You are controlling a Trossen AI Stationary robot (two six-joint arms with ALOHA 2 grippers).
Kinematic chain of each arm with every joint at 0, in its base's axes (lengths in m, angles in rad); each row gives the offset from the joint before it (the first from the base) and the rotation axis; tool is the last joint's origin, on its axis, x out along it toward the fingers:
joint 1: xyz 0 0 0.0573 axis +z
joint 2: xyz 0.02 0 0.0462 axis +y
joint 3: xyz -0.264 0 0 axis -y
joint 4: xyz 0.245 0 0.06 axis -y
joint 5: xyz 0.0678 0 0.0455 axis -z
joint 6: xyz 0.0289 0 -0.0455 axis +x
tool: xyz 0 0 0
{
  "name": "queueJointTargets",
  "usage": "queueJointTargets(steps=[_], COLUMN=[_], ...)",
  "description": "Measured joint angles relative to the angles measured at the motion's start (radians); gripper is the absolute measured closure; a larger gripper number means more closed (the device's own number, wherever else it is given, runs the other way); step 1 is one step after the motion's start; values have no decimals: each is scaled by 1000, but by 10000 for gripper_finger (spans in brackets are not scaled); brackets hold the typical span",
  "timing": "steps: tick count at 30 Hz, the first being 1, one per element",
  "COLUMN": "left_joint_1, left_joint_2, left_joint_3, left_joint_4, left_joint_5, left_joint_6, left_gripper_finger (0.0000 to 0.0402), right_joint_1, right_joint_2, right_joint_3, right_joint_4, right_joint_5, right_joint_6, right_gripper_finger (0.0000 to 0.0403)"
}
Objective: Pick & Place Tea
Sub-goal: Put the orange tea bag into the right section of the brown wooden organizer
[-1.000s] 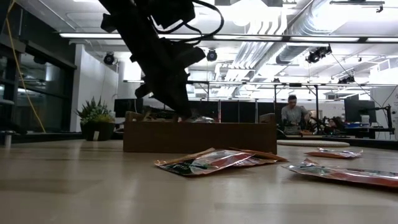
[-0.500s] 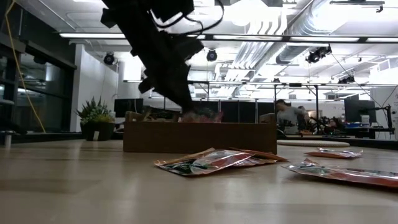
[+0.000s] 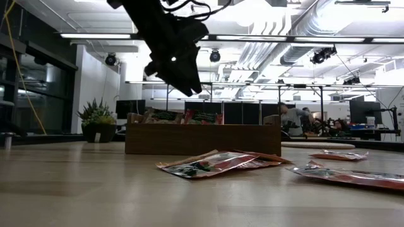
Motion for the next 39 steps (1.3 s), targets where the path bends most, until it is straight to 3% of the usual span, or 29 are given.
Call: queueJointTargets(steps=[7, 12, 18, 27, 33, 39], left_joint_1=[28, 117, 237, 358, 451, 565], left_joint_2=[-37, -54, -74, -72, -72, -72], left_joint_3=[13, 11, 12, 11, 11, 11], left_joint_4=[-56, -99, -108, -124, -116, -111], left_joint_5=[-81, -2, 141, 228, 314, 414], left_joint_6=[-11, 1, 33, 129, 252, 386], left_gripper_finger=[232, 232, 232, 232, 232, 232], right_joint_1=[-82, -211, -414, -741, -921, -1018], right_joint_2=[-2, -2, -1, 25, 125, 284], right_joint_3=[0, 0, 0, 0, 0, 0], right_joint_4=[41, 61, 182, 299, 383, 466], right_joint_5=[-109, -237, -408, -654, -827, -975], right_joint_6=[70, 20, -175, -385, -422, -426], right_gripper_finger=[289, 289, 289, 289, 289, 289])
